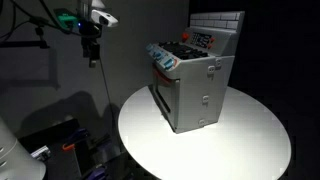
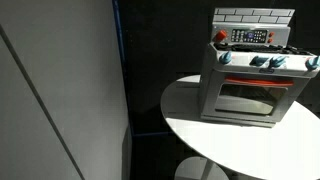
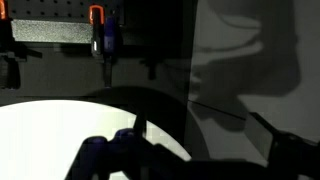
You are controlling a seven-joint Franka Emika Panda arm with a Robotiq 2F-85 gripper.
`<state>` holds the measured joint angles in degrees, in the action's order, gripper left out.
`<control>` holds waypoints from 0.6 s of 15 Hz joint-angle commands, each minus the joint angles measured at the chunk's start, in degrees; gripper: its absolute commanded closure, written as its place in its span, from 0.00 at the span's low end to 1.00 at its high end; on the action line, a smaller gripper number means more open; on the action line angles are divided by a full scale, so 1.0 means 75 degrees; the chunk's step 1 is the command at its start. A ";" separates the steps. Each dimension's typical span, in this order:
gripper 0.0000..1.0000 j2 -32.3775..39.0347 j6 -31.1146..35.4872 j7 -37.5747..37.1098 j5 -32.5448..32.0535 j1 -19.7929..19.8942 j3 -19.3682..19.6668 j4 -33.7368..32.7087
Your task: Press the orange button on the stove
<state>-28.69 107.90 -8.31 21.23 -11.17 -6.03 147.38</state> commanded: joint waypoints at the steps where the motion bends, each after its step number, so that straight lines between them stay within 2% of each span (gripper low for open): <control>1: 0.00 -0.0006 -0.0045 0.0040 0.0040 0.0120 -0.0103 -0.0019; 5: 0.00 0.0029 -0.0070 0.0010 -0.0036 0.0167 -0.0101 -0.0077; 9: 0.00 0.0097 -0.0052 -0.0155 -0.0335 0.0437 -0.0100 -0.0293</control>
<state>-28.59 107.89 -8.31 20.56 -9.75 -6.22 147.10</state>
